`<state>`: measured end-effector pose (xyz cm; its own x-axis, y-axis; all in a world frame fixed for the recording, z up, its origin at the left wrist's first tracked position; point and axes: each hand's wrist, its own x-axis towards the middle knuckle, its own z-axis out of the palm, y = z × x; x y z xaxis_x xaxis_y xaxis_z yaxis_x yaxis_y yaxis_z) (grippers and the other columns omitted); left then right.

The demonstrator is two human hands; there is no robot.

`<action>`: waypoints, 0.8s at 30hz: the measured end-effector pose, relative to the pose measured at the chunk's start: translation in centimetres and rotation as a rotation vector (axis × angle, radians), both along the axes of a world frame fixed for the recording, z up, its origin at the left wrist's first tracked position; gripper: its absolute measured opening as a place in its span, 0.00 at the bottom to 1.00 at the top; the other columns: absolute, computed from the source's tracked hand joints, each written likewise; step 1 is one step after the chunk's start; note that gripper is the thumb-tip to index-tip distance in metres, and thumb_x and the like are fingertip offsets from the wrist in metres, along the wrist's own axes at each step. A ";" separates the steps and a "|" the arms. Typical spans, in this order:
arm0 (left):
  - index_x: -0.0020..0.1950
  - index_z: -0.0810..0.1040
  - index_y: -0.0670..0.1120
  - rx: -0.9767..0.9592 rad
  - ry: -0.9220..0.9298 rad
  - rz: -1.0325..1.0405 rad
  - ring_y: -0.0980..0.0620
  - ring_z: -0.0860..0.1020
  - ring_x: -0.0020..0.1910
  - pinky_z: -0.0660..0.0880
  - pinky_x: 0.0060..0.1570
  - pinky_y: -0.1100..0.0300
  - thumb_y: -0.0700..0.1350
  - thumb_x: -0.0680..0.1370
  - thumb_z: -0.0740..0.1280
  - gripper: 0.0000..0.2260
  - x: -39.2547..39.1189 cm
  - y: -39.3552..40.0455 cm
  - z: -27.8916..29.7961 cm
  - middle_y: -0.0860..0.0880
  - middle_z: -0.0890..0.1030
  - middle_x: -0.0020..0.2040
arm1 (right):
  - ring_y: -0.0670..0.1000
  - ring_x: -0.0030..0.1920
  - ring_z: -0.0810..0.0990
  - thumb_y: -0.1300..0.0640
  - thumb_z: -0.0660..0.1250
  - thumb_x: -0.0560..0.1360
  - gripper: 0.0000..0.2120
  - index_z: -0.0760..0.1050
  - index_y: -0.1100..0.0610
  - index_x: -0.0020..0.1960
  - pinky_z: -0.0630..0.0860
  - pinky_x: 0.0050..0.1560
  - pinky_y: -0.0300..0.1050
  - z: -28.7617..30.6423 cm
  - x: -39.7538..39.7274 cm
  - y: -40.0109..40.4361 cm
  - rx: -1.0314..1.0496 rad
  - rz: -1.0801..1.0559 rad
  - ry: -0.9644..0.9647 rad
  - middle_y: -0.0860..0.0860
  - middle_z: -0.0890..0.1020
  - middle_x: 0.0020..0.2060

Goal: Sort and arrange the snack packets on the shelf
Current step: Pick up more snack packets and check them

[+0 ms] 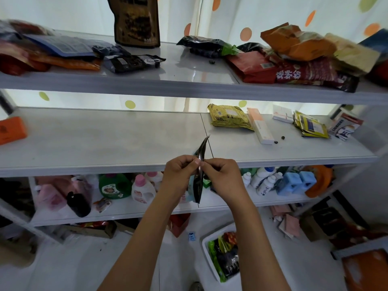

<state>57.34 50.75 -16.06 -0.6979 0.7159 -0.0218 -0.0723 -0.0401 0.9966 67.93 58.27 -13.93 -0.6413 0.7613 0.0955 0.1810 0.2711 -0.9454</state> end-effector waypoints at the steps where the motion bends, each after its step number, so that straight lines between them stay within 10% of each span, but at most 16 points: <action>1: 0.46 0.83 0.44 -0.018 0.025 0.005 0.52 0.83 0.43 0.79 0.46 0.64 0.37 0.78 0.67 0.05 0.1 0.0 0.0 0.44 0.85 0.44 | 0.47 0.27 0.67 0.59 0.68 0.77 0.11 0.81 0.64 0.38 0.65 0.30 0.43 -0.3 -0.1 0.1 0.003 -0.018 -0.019 0.57 0.74 0.26; 13: 0.39 0.80 0.40 -0.122 0.125 0.116 0.52 0.72 0.33 0.69 0.33 0.61 0.36 0.75 0.66 0.06 0.5 0.5 -0.2 0.43 0.78 0.33 | 0.42 0.25 0.65 0.67 0.65 0.73 0.15 0.68 0.57 0.29 0.64 0.28 0.39 -1.2 -0.5 0.3 0.000 -0.188 0.002 0.46 0.69 0.23; 24: 0.42 0.83 0.43 -0.067 0.028 0.076 0.40 0.83 0.44 0.80 0.50 0.48 0.37 0.76 0.68 0.05 0.0 0.5 -0.8 0.42 0.85 0.40 | 0.43 0.29 0.70 0.66 0.66 0.76 0.13 0.77 0.58 0.34 0.69 0.32 0.37 -1.2 0.0 0.6 -0.003 -0.103 0.066 0.50 0.76 0.27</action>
<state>57.38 51.24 -16.89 -0.7513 0.6583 -0.0471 -0.0432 0.0221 0.9988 67.95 58.85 -15.10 -0.5518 0.8235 0.1322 0.1454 0.2511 -0.9570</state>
